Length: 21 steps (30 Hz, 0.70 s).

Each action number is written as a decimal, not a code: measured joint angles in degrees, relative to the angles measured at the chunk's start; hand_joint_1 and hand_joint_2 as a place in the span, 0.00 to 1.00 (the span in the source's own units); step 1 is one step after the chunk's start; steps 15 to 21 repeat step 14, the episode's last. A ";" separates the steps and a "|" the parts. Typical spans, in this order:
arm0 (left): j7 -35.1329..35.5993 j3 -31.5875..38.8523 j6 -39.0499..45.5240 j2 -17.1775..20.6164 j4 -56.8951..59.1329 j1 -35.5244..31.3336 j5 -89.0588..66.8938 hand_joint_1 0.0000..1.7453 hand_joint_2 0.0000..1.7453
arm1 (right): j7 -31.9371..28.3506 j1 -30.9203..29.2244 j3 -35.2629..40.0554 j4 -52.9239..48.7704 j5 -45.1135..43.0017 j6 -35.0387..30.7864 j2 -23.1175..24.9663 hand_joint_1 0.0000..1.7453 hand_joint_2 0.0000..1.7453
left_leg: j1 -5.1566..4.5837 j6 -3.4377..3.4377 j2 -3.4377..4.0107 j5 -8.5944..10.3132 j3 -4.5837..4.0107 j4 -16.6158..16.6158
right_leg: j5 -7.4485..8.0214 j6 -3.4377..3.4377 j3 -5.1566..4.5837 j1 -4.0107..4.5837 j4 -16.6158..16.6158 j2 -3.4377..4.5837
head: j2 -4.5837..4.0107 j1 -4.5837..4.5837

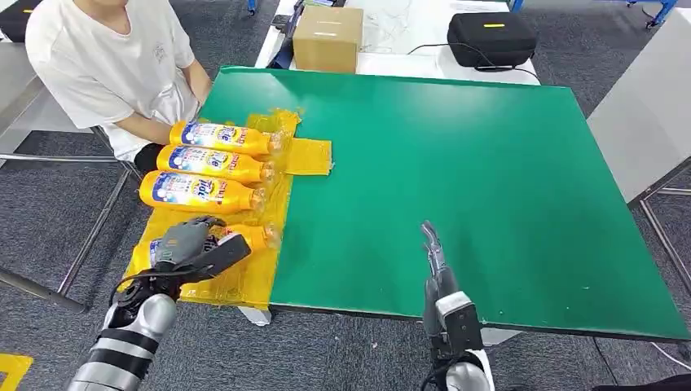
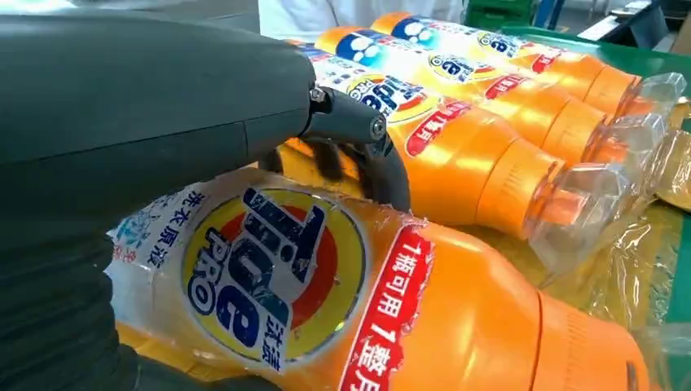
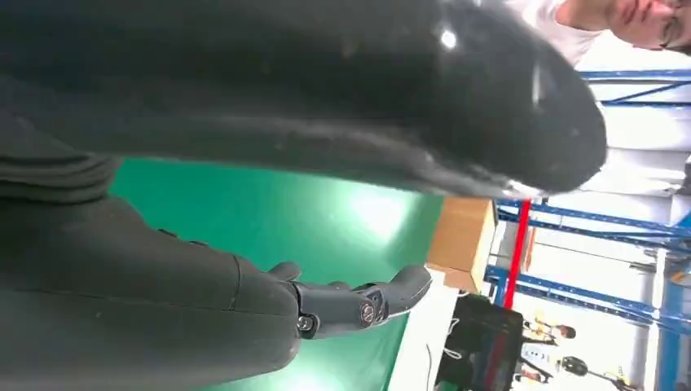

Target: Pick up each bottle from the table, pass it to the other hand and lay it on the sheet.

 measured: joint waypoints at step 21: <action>-1.79 -0.59 -0.68 0.35 5.46 -3.66 2.25 0.00 1.00 | -0.15 -1.20 0.02 1.29 -0.48 0.02 0.44 0.00 0.00 | 0.00 0.00 0.00 0.01 0.01 0.00 | 0.01 0.00 0.01 0.00 0.01 0.00 | 0.00 0.00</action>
